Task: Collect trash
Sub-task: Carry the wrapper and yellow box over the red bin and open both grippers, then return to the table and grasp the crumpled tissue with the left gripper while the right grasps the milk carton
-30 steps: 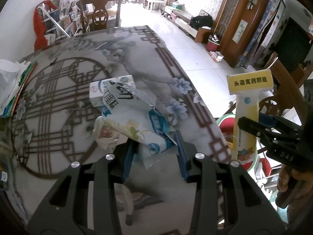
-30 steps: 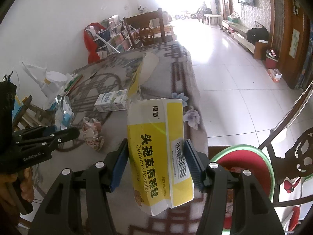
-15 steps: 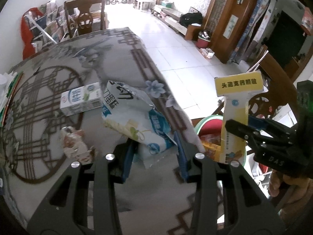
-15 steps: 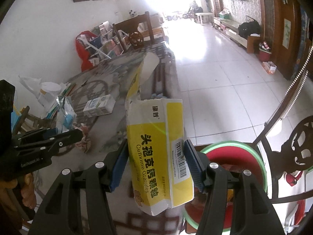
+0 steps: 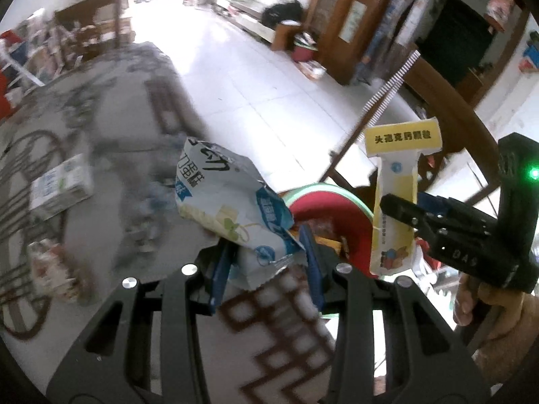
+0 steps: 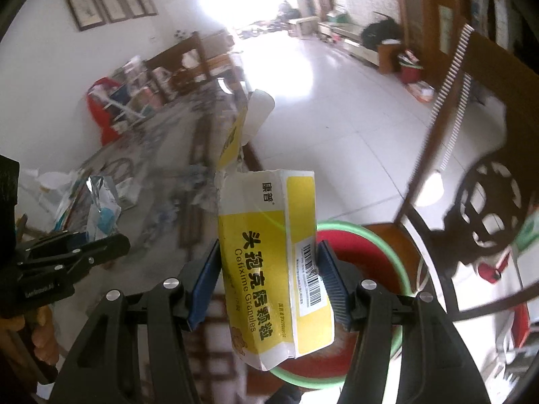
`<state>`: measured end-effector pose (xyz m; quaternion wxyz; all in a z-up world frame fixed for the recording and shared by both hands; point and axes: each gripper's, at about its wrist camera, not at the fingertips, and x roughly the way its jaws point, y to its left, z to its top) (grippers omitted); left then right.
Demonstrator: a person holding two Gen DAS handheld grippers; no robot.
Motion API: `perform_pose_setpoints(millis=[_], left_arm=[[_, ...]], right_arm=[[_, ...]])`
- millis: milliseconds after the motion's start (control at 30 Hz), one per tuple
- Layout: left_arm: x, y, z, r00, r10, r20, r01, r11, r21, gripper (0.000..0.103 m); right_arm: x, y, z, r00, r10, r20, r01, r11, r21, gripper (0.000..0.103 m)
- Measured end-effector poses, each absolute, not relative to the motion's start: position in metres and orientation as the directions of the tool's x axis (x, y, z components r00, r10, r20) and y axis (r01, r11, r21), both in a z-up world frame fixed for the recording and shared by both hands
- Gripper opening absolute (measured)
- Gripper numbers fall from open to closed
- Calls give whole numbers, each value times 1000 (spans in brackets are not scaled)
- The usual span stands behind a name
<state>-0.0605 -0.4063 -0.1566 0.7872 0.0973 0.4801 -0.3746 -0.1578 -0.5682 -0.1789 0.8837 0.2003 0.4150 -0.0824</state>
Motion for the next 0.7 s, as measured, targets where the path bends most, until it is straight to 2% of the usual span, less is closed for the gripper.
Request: perform_pose_setpoints(millis=[167, 200, 233, 267, 367, 500, 700], left_arm=[[-74, -451, -166, 159, -549, -820, 758, 601, -255, 40], [-77, -457, -168, 146, -555, -819, 769, 585, -260, 43], [-79, -461, -169, 139, -559, -817, 774, 576, -263, 57], [-80, -463, -170, 134, -564, -815, 776, 571, -268, 66], [-76, -461, -173, 132, -564, -815, 758, 587, -283, 75], [-58, -438, -176, 182, -539, -822, 703, 656, -274, 78], [-22, -357, -179, 372, -407, -834, 505, 843, -186, 83]], right_arm=[[-180, -592, -191, 608, -14, -794, 391, 875, 284, 57], [-183, -596, -194, 602, -20, -799, 406, 869, 285, 61], [-186, -599, -197, 594, -25, -804, 422, 861, 285, 64], [-186, -603, -198, 587, -32, -809, 436, 855, 283, 67], [-191, -606, -201, 576, -47, -816, 469, 836, 284, 69], [-187, -605, -199, 577, -52, -815, 471, 836, 280, 72], [-157, -585, -195, 584, -30, -811, 410, 873, 263, 72]])
